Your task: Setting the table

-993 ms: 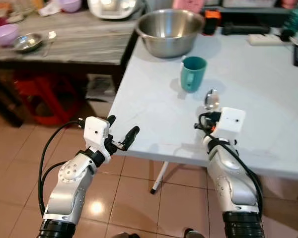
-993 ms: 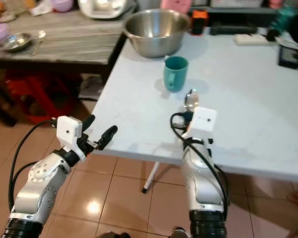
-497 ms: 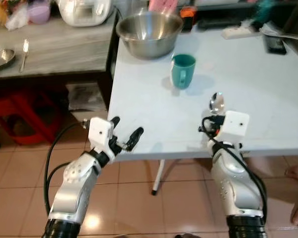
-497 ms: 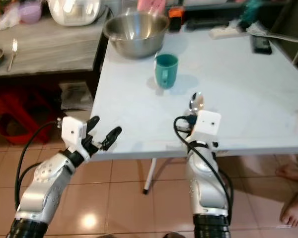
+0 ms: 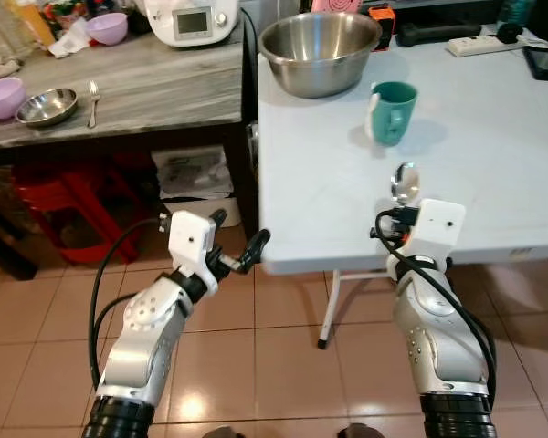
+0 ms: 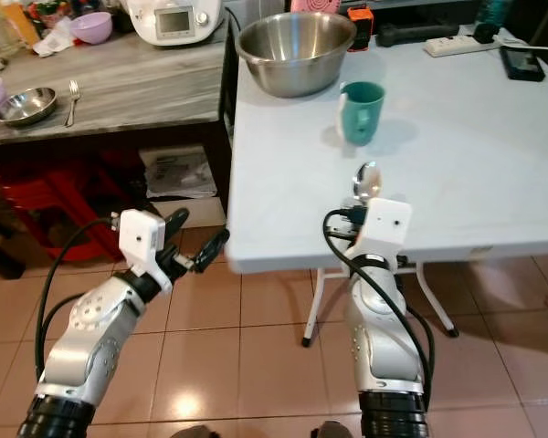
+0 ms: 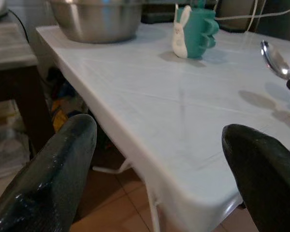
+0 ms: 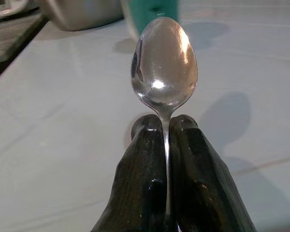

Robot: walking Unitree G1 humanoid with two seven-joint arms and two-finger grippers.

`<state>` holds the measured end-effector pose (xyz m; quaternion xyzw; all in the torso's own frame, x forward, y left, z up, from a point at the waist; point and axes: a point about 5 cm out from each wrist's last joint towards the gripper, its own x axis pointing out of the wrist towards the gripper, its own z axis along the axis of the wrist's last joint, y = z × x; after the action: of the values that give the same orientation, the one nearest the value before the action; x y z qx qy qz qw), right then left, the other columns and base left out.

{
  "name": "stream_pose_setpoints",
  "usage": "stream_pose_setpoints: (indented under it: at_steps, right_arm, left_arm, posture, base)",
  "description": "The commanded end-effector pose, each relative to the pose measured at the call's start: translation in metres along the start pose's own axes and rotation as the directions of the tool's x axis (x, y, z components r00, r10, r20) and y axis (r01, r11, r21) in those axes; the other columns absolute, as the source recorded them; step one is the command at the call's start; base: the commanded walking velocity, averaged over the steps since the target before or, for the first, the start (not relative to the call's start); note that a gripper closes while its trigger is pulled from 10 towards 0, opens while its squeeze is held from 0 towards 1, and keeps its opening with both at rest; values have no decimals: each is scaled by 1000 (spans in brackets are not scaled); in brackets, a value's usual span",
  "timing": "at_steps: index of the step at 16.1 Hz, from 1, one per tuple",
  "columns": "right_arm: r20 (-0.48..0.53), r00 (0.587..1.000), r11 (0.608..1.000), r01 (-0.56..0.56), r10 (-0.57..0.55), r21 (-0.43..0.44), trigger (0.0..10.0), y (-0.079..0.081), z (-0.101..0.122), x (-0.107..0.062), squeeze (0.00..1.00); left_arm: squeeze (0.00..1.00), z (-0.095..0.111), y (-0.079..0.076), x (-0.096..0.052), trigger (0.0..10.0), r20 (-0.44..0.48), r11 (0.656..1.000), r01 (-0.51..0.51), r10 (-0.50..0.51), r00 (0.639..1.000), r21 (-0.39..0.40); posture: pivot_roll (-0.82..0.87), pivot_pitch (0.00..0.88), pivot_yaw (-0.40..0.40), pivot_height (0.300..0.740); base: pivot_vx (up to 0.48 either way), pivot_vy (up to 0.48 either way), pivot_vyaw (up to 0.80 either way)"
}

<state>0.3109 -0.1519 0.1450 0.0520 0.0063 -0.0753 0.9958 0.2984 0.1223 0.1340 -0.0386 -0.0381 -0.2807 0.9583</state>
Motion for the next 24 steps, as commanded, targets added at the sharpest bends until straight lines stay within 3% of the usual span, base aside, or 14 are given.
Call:
stream_pose_setpoints:
  at_steps: [1, 6, 18, 24]
  right_arm:
    - [10, 999, 999, -41, 41, 11, 10000, 13, 2, -1, 0]
    - [9, 999, 999, -37, 37, 14, 10000, 12, 2, -1, 0]
    - [8, 999, 999, -41, 41, 26, 10000, 12, 0, -1, 0]
    - [22, 999, 999, -39, 39, 7, 10000, 11, 2, 0, 0]
  left_arm:
    - [0, -3, 9, -7, 10000, -20, 999, -34, 35, 999, 19]
    - [0, -3, 9, -6, 10000, -18, 999, -35, 35, 999, 18]
    - [0, -2, 8, -5, 10000, -16, 999, -29, 29, 999, 22]
    - [0, 0, 6, -8, 10000, 25, 999, -16, 17, 1000, -31]
  posture:
    - [-162, 124, 95, 740]
    - [-162, 125, 96, 740]
    - [-159, 124, 98, 740]
    - [-159, 118, 92, 740]
  base:
    - [0, 480, 0]
    - [0, 480, -93]
    - [0, 480, 724]
    - [0, 0, 0]
